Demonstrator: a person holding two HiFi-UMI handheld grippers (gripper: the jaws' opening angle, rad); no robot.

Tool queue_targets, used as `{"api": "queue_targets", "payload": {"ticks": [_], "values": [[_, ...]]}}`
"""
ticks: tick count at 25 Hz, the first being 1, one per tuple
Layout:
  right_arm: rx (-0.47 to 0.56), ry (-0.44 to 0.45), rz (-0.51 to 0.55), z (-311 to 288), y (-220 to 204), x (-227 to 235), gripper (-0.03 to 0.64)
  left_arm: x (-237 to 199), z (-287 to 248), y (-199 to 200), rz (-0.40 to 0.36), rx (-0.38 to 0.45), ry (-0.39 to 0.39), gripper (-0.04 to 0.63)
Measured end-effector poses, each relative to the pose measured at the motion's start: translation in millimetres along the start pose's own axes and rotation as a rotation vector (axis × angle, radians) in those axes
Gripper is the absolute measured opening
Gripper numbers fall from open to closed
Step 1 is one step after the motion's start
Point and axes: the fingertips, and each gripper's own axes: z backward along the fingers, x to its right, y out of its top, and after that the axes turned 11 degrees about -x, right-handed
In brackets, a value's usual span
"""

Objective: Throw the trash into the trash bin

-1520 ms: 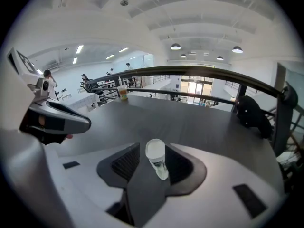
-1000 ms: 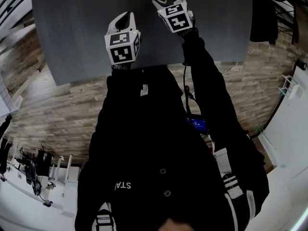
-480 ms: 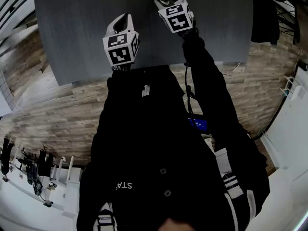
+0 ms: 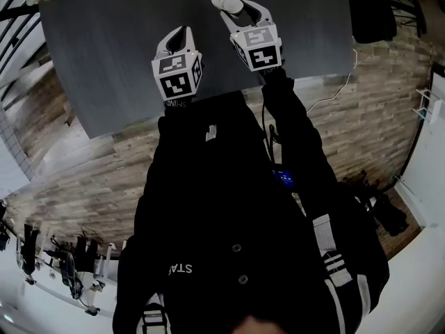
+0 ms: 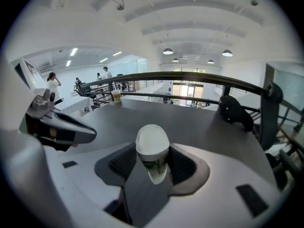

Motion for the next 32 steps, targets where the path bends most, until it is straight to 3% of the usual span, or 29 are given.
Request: {"api": "queue_targets", "payload": {"ticks": [13,32], "values": [[0.052,-0.111,-0.21,77.1,-66.5,53.2,0.216,108.3,-24.7,-12.3,-0.149,-0.051,-0.111,0.0],[0.044,-0.364,-0.591,189.4,-259.6,142.5,0.216,327.8,-71.0,-100.8,-0.535,-0.215,-0.383,0.0]]}}
